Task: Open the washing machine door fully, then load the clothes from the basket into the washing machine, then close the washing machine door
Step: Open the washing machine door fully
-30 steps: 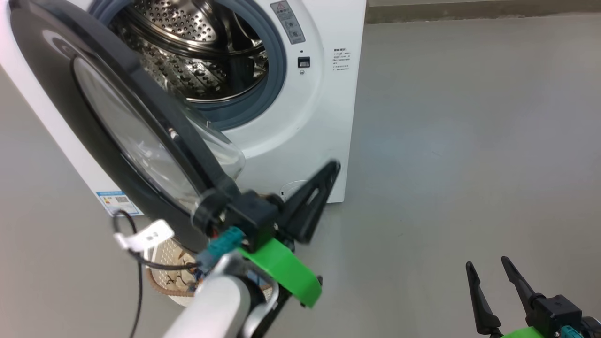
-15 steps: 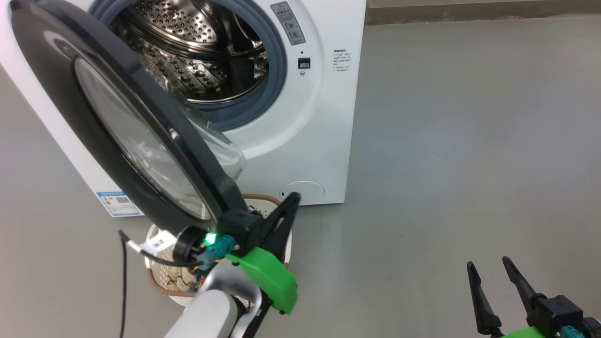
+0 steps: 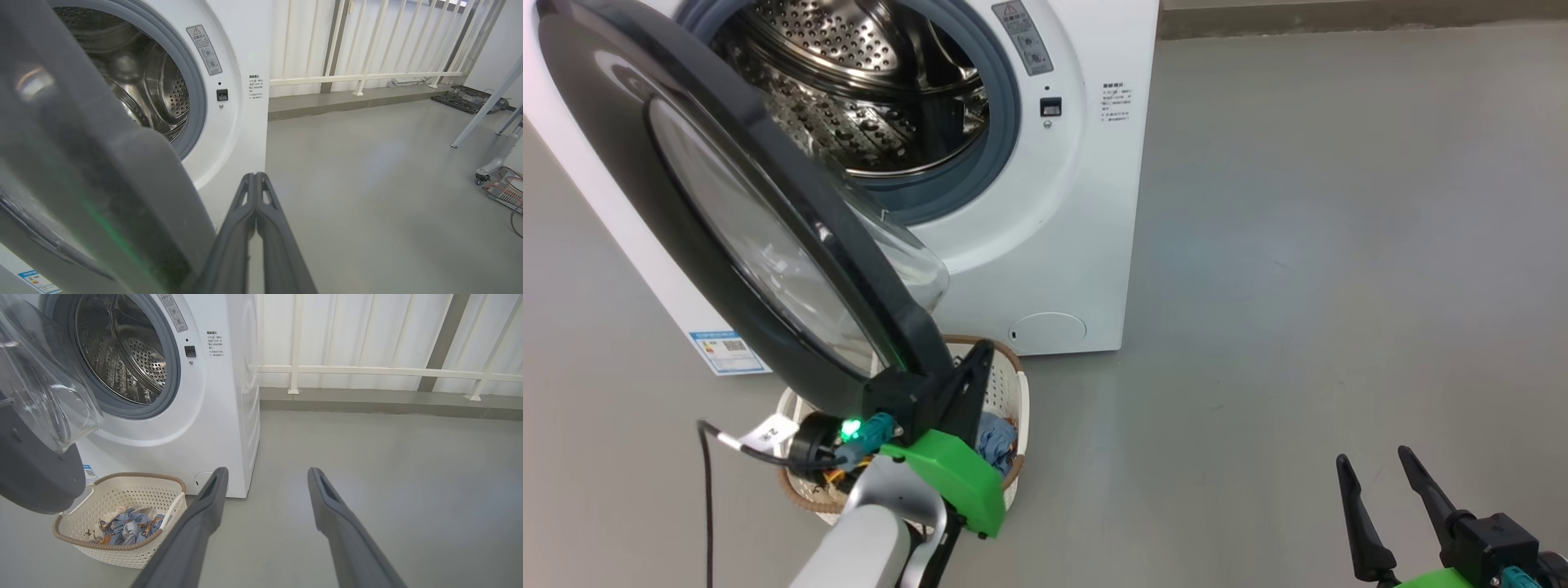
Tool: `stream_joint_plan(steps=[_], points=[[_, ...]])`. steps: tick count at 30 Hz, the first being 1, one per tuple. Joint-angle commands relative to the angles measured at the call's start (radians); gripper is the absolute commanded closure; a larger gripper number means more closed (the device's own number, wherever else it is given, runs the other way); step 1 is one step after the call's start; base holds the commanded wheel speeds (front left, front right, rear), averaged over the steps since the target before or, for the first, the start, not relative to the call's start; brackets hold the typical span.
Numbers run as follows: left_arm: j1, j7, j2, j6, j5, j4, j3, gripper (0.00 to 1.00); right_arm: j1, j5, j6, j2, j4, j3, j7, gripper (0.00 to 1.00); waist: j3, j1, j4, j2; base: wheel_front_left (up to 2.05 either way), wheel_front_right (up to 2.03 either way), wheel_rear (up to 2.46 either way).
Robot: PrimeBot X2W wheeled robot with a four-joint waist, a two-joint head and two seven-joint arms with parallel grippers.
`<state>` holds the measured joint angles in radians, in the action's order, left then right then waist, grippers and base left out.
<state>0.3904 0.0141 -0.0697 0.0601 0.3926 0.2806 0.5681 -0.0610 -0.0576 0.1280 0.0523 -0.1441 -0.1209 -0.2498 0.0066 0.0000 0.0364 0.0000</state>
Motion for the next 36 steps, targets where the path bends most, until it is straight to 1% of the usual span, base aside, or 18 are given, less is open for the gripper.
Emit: stream_joint_plan(steps=[1, 10, 19, 25, 36], points=[[0.028, 0.017, -0.020, 0.016, 0.006, -0.015, -0.042, 1.00, 0.025, -0.006, 0.003, 0.008, 0.026, 0.019, -0.012, 0.00, 0.001, 0.0000, 0.000, 0.0000, 0.00, 0.00, 0.00], [0.016, 0.036, -0.036, 0.033, 0.011, -0.005, -0.054, 1.00, 0.026, -0.007, 0.003, 0.006, 0.029, 0.011, -0.012, 0.00, 0.007, 0.0000, 0.007, 0.0000, 0.00, 0.00, 0.00], [-0.021, 0.040, -0.055, 0.053, 0.015, -0.039, -0.056, 1.00, 0.031, -0.007, 0.003, 0.005, 0.031, 0.009, -0.012, 0.00, 0.014, 0.0000, 0.016, 0.0000, 0.00, 0.00, 0.00], [-0.050, 0.039, -0.073, 0.072, 0.020, -0.065, -0.068, 1.00, 0.033, -0.009, 0.003, 0.004, 0.034, 0.005, -0.012, 0.00, 0.019, 0.0000, 0.019, 0.0000, 0.00, 0.00, 0.00], [-0.127, 0.044, -0.112, 0.128, 0.032, -0.131, -0.105, 1.00, 0.039, -0.014, 0.003, 0.001, 0.036, 0.000, -0.012, 0.00, 0.028, 0.0000, 0.027, 0.0000, 0.00, 0.00, 0.00]])
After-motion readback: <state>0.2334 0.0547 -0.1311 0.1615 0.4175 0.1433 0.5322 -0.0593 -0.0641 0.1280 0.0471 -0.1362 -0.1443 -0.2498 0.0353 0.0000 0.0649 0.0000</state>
